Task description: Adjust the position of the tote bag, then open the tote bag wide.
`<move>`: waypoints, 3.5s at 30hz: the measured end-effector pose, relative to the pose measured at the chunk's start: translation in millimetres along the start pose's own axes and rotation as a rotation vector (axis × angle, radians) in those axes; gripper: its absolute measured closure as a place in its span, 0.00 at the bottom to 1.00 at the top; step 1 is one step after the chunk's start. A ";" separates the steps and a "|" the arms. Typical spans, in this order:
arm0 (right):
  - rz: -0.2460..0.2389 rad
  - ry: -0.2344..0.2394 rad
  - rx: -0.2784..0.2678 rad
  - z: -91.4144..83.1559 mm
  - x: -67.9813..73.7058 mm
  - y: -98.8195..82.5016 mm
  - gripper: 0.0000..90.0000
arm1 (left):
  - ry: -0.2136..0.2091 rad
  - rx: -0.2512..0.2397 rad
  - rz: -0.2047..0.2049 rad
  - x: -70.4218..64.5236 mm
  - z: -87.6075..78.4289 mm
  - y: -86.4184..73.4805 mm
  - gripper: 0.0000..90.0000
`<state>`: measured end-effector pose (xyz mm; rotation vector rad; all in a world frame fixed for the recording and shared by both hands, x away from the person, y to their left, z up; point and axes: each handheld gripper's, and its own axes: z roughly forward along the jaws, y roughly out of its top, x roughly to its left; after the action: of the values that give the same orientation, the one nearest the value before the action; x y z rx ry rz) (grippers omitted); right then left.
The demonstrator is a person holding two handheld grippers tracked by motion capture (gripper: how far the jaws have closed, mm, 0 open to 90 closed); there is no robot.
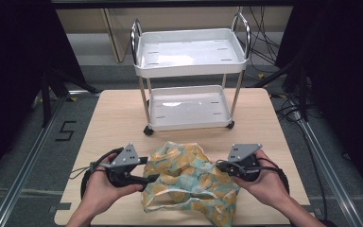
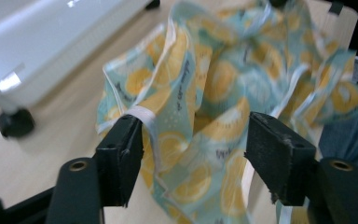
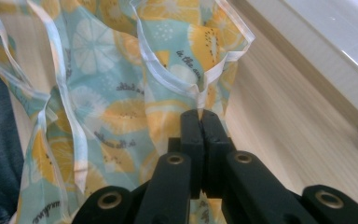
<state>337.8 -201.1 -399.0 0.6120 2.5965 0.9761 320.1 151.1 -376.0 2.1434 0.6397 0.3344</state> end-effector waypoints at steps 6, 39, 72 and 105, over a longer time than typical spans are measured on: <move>0.015 -0.010 -0.005 -5.0 -5.2 0.4 1.00 | 0.028 -0.015 -0.019 5.1 -10.8 10.3 0.43; -0.036 -0.046 -0.140 -32.8 9.5 17.7 0.77 | -0.065 0.264 0.005 1.1 99.3 52.4 0.99; -0.085 0.181 -0.016 23.8 52.1 5.7 0.67 | -0.070 0.244 -0.003 0.0 100.9 54.1 0.97; -0.192 0.106 0.120 41.9 43.4 2.2 0.93 | -0.076 0.264 -0.008 4.7 110.8 66.0 0.97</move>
<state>318.4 -155.4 -433.3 0.3388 2.7607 0.8176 395.0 46.9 -389.9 2.3912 0.6796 0.1705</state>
